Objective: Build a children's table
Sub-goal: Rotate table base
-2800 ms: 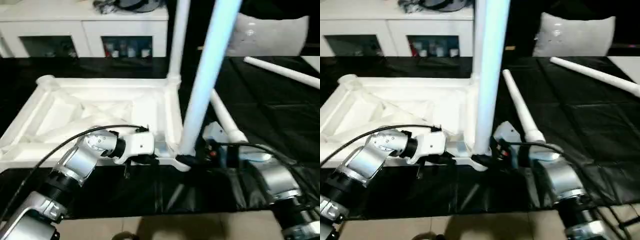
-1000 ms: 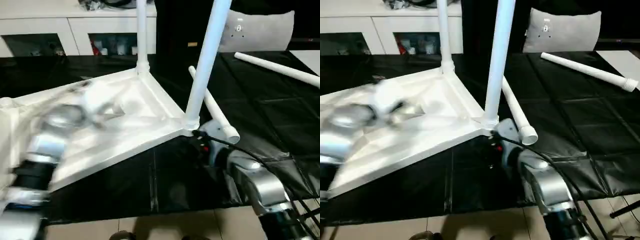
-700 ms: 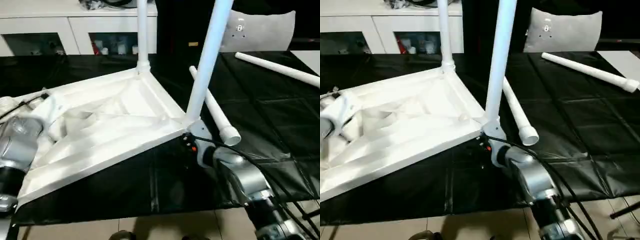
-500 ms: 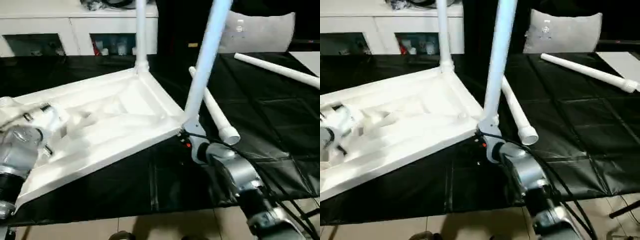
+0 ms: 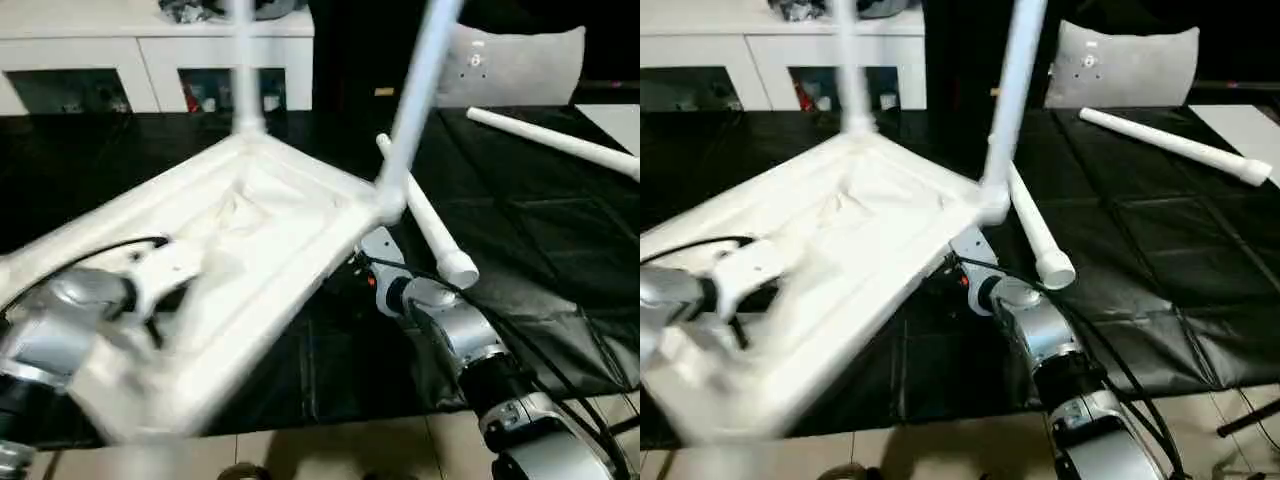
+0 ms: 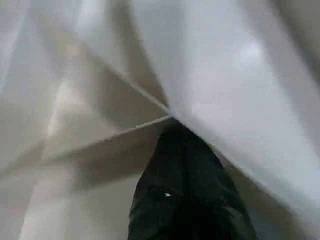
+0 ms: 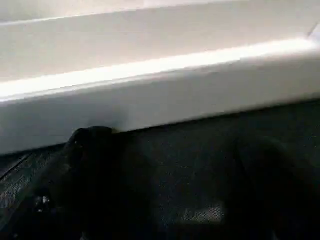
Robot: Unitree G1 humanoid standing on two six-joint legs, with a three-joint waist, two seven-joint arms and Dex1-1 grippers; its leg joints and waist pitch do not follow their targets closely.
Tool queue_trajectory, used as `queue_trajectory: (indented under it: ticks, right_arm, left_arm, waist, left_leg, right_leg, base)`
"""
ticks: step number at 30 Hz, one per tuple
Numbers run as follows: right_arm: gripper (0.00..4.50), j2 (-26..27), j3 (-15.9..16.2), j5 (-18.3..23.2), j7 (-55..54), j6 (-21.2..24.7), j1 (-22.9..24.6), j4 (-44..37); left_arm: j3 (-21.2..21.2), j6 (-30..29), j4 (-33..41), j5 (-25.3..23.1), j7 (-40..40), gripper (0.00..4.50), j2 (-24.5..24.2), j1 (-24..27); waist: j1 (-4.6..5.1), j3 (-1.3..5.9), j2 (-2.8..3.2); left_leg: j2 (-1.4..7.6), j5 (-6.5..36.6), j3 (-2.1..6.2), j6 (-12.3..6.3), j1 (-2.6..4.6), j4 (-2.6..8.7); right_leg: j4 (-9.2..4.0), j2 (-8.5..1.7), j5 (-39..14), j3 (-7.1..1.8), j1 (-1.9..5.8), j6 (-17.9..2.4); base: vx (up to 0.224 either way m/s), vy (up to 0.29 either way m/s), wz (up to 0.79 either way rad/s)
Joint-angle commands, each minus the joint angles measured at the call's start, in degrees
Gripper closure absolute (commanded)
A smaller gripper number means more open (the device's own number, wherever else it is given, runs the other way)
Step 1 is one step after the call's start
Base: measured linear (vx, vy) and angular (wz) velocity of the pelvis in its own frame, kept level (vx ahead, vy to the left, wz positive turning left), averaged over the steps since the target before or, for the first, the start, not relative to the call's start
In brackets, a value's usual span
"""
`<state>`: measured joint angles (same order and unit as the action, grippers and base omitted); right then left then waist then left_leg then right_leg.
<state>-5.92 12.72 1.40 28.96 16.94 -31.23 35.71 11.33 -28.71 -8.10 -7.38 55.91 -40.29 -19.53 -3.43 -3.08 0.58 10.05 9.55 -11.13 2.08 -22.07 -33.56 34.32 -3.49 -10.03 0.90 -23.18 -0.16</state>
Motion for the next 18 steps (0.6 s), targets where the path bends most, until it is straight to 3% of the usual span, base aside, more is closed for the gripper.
queue_trajectory:
  ticks: [1, 2, 3, 4, 6, 10, 14, 16, 18]
  right_arm:
    - [0.00, 1.04, 0.78, -0.54, 0.49, -1.60, -1.17, 0.89]
    - [0.00, 1.03, 0.80, -0.59, 0.49, -1.71, -1.18, 0.95]
    - [0.00, 1.02, 0.85, -0.74, 0.59, -2.20, -1.29, 1.28]
    - [0.00, 0.97, 0.99, -0.84, 1.07, -2.80, -1.42, 1.24]
    - [0.00, 0.92, 1.09, -0.83, 1.39, -2.99, -1.45, 1.04]
    - [0.00, 0.93, 1.16, -1.18, 1.45, -3.67, -1.98, 1.38]
    - [0.00, 0.66, 0.64, -1.94, -0.11, -4.97, -3.23, 2.80]
    - [0.00, 0.16, -0.85, -2.44, -1.33, -6.66, -4.37, 3.71]
    - [0.00, -0.21, -1.70, -2.67, -2.06, -7.20, -4.86, 3.82]
  left_arm:
    - [2.82, 0.01, 4.07, 4.83, 3.95, 4.46, 3.44, -0.66]
    - [2.88, -0.09, 4.25, 5.08, 4.14, 4.46, 3.73, -0.70]
    - [3.06, -0.33, 4.87, 5.67, 4.69, 4.46, 4.27, -0.70]
    - [3.32, -0.37, 5.31, 6.69, 5.29, 4.46, 5.50, -0.95]
    - [3.42, -0.29, 5.31, 7.13, 5.46, 4.46, 6.17, -1.17]
    - [3.70, 0.17, 5.08, 8.26, 5.12, 4.46, 8.37, -2.06]
    - [4.16, 3.88, 0.60, 5.59, 0.47, 4.46, 11.84, -4.59]
    - [3.04, 7.88, -6.23, 1.69, -8.62, 4.46, 15.26, -7.87]
    - [2.45, 8.92, -9.08, 0.53, -12.72, 4.46, 16.40, -9.27]
  waist:
    - [0.04, 3.46, 1.25]
    - [0.03, 3.45, 1.64]
    - [0.15, 3.49, 1.35]
    - [0.13, 3.50, 1.73]
    - [0.20, 3.59, 1.39]
    - [0.30, 3.70, 1.33]
    - [0.32, 3.61, 1.19]
    - [0.17, 3.65, 1.12]
    - [0.10, 3.59, 0.96]
  left_leg:
    - [2.71, 21.35, 1.77, 4.42, 2.05, 4.68]
    - [2.65, 21.46, 1.87, 4.52, 2.01, 4.63]
    - [2.68, 21.51, 1.75, 4.44, 2.08, 4.58]
    - [2.61, 21.07, 1.80, 4.32, 1.99, 4.56]
    - [2.55, 20.12, 1.72, 3.89, 1.89, 4.46]
    - [2.55, 18.67, 1.65, 3.36, 1.79, 4.37]
    - [2.48, 18.96, 1.59, 3.21, 1.78, 4.30]
    - [2.51, 20.14, 1.52, 3.33, 2.19, 4.13]
    - [2.44, 19.71, 1.70, 3.11, 1.73, 4.27]
  right_leg:
    - [-3.75, -3.95, -15.23, -1.84, 1.29, -11.40]
    - [-3.72, -4.00, -15.45, -1.84, 1.34, -11.37]
    - [-3.87, -3.96, -15.47, -1.87, 1.35, -11.39]
    - [-3.74, -3.90, -15.13, -1.88, 1.41, -11.51]
    - [-3.71, -3.75, -13.95, -1.84, 1.57, -11.63]
    - [-3.54, -3.64, -12.30, -1.77, 1.74, -11.98]
    - [-3.74, -3.65, -13.37, -1.73, 1.75, -12.11]
    - [-3.95, -3.61, -14.85, -1.76, 1.53, -11.31]
    - [-3.98, -3.77, -15.88, -1.69, 1.86, -10.60]
  base:
    - [0.000, 0.000, 0.00]
    - [0.000, 0.000, 0.00]
    - [0.000, 0.000, 0.00]
    - [0.000, 0.000, 0.00]
    - [0.000, 0.000, 0.00]
    - [0.000, 0.000, 0.00]
    - [0.000, 0.000, 0.00]
    - [0.000, 0.000, 0.00]
    - [0.000, 0.000, 0.00]
